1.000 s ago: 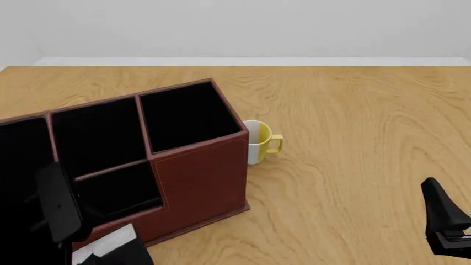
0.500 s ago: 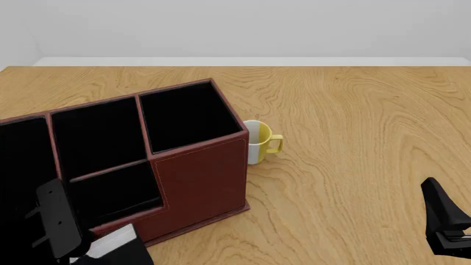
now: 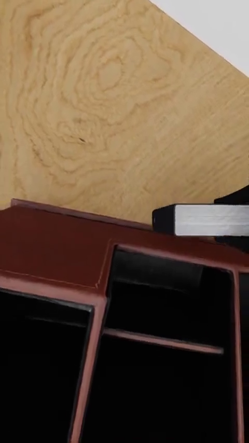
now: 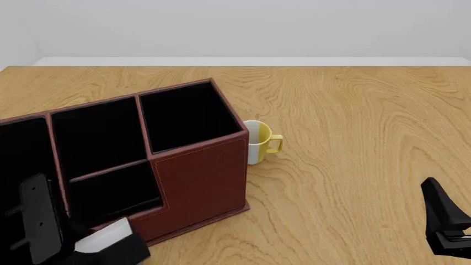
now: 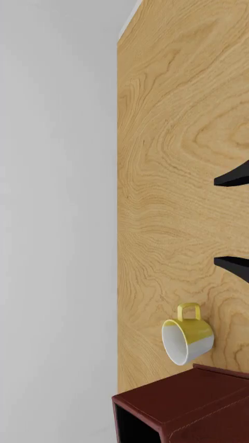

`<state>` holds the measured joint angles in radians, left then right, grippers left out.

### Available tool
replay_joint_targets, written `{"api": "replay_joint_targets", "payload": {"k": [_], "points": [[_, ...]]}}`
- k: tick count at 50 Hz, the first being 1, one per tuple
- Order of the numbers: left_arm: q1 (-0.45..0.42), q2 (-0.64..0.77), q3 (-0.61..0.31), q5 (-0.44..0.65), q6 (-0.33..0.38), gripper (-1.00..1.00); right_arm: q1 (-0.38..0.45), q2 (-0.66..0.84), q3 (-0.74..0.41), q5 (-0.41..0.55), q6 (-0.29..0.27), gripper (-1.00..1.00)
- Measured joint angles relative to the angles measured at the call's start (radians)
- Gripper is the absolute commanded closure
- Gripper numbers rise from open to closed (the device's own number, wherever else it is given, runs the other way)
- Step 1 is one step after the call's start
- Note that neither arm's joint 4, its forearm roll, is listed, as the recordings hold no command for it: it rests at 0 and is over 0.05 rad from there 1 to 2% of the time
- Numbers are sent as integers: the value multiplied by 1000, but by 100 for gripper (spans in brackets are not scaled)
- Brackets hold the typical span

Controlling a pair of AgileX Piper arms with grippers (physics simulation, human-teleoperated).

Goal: Pick up the book and place it in the front compartment of the caddy.

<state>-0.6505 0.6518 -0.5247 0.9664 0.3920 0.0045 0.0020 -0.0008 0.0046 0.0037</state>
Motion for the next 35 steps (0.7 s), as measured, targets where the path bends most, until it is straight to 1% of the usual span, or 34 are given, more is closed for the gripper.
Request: {"api": "replay_joint_targets", "payload": {"k": [6,13,23,30,35], "points": [[-8,-18,-47,37,47,100,0,0,0,0,0,-100],[-12,-37,-128,99,117,100,0,0,0,0,0,-100],[-3,-56,-269,190,250,100,0,0,0,0,0,-100],[27,-56,-350,224,354,100,0,0,0,0,0,-100],[41,-48,-417,238,413,100,0,0,0,0,0,-100]]}}
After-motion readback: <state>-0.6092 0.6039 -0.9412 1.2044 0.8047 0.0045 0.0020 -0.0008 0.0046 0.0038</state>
